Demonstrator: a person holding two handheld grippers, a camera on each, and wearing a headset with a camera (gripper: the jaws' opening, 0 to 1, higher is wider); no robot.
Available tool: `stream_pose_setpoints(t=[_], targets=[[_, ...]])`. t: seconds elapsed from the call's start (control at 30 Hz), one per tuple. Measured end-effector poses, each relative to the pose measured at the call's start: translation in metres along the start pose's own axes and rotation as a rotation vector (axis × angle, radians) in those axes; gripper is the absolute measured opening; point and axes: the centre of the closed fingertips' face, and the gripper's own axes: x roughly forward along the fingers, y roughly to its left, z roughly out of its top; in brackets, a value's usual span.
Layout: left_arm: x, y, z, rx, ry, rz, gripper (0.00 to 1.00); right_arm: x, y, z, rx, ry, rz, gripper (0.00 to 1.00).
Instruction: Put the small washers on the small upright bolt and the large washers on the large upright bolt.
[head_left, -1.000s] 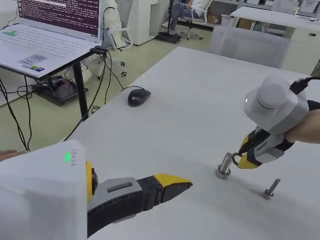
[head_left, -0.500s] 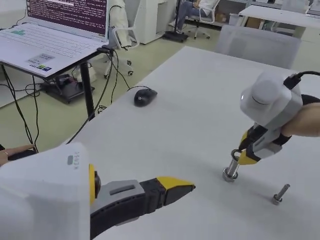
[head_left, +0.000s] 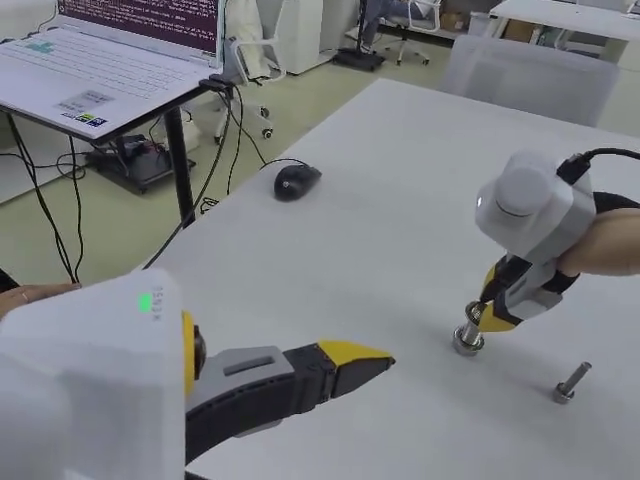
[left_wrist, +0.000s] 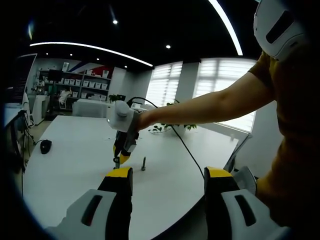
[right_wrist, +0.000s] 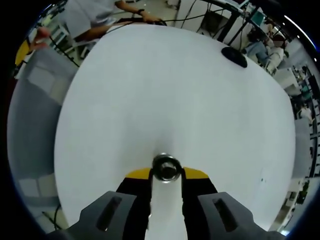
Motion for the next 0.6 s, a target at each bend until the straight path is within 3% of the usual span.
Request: stream_pose_setpoints(t=[0.6], targets=[[0.002,0.006,-0.003,-0.011,0.014,0.007,0.57,0.027,-0.003,-0.008,0.006,0.007,0.019,0.23]])
